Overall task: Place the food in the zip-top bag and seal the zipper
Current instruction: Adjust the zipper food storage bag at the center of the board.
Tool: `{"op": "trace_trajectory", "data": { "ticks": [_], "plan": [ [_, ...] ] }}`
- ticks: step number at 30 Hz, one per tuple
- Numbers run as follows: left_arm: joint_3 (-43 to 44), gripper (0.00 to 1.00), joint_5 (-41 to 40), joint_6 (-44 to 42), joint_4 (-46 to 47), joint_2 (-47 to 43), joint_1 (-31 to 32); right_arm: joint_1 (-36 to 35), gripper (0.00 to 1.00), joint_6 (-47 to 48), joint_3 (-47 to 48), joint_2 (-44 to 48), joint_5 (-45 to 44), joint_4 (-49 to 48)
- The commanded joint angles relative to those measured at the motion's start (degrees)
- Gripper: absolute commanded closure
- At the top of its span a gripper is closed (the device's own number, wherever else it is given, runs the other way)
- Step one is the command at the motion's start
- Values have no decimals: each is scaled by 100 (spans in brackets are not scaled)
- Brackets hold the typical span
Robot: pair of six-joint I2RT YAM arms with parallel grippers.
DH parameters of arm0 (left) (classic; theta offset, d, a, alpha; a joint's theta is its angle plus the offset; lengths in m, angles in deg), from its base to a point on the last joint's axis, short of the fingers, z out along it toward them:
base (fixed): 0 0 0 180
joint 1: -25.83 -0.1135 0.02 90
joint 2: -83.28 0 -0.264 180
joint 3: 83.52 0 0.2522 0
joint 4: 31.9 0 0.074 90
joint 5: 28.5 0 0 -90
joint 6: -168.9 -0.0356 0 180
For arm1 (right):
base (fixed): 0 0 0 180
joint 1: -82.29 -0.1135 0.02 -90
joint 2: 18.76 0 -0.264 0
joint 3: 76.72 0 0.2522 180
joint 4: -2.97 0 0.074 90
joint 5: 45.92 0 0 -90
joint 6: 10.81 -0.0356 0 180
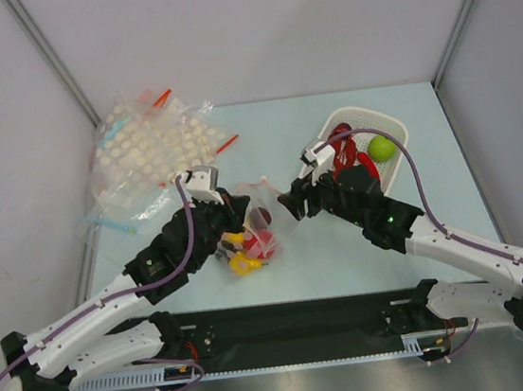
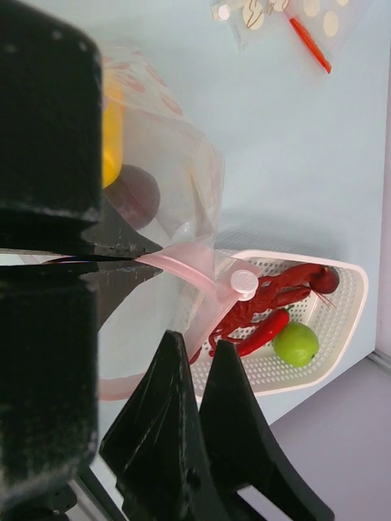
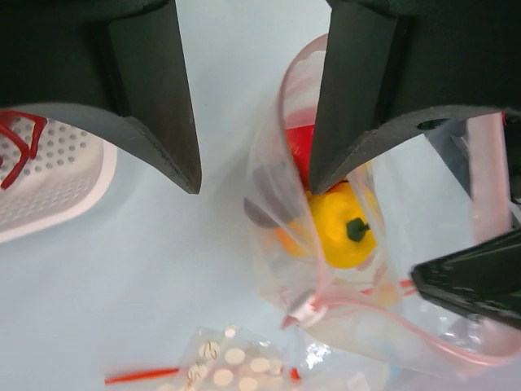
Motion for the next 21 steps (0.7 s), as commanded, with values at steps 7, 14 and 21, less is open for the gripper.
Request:
{"op": "trace_trajectory", "data": {
  "ticks": [7, 14, 21],
  "plan": [
    [74, 97, 113, -82, 309, -179, 15, 92, 92, -205, 347, -242, 323, 208],
    [258, 82, 1922, -416, 705, 303, 15, 100, 100, -494, 22, 241, -247, -283],
    [425, 51, 2416, -504, 696, 629, 112, 109, 100, -793, -444, 619, -126, -952]
  ]
}}
